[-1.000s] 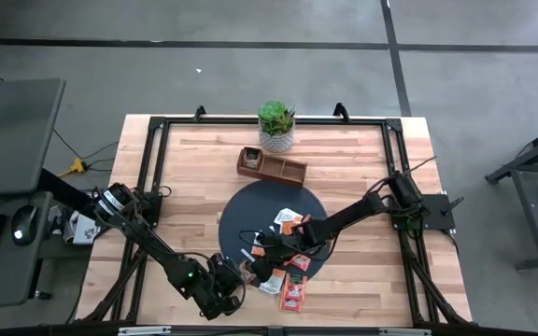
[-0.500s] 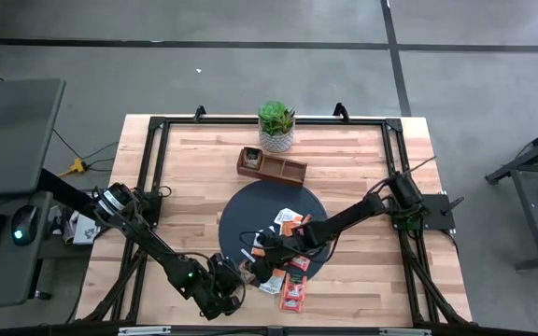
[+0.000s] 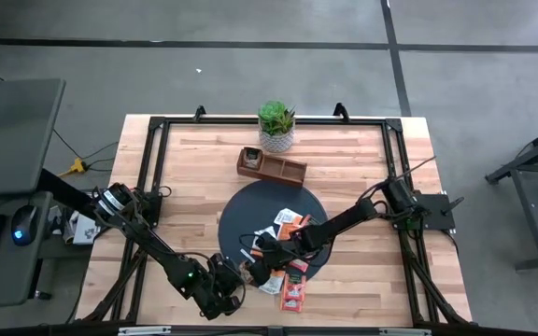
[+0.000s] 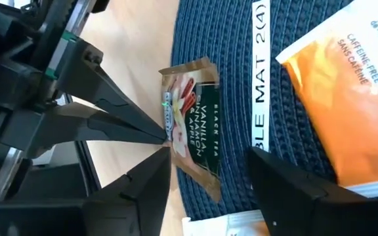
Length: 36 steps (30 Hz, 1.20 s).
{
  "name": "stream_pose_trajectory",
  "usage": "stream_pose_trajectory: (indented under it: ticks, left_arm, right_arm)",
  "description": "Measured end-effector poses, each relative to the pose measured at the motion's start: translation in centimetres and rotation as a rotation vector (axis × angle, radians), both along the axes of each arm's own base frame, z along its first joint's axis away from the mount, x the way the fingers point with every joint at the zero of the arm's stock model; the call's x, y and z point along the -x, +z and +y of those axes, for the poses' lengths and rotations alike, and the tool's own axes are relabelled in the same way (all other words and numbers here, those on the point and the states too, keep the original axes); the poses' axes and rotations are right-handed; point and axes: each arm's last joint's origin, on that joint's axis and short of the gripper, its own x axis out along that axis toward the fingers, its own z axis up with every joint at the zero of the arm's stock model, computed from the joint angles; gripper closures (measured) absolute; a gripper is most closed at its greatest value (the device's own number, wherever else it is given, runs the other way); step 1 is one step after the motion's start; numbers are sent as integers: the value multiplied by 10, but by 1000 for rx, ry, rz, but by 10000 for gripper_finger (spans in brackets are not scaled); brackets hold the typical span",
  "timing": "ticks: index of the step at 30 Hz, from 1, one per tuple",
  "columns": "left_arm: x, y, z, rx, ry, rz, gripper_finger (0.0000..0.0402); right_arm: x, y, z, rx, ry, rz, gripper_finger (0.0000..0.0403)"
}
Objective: Pick & Place Tea
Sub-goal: Put the brown tea bag into the left section of the wooden organizer
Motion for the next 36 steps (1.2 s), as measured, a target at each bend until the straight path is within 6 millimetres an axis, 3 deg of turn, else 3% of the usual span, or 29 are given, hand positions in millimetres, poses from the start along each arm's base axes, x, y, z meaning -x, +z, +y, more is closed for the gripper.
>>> stream_pose_trajectory:
  ticks: [13,26,36]
  left_arm:
    - [0,0,-1,25,-7,15,401]
    - [0,10,2,76,-44,50,401]
    - [13,48,18,60,-81,89,401]
  right_arm:
    - [0,-1,0,7,54,-3,391]
    - [0,2,-1,32,80,-20,401]
    - [0,9,-4,65,92,-52,402]
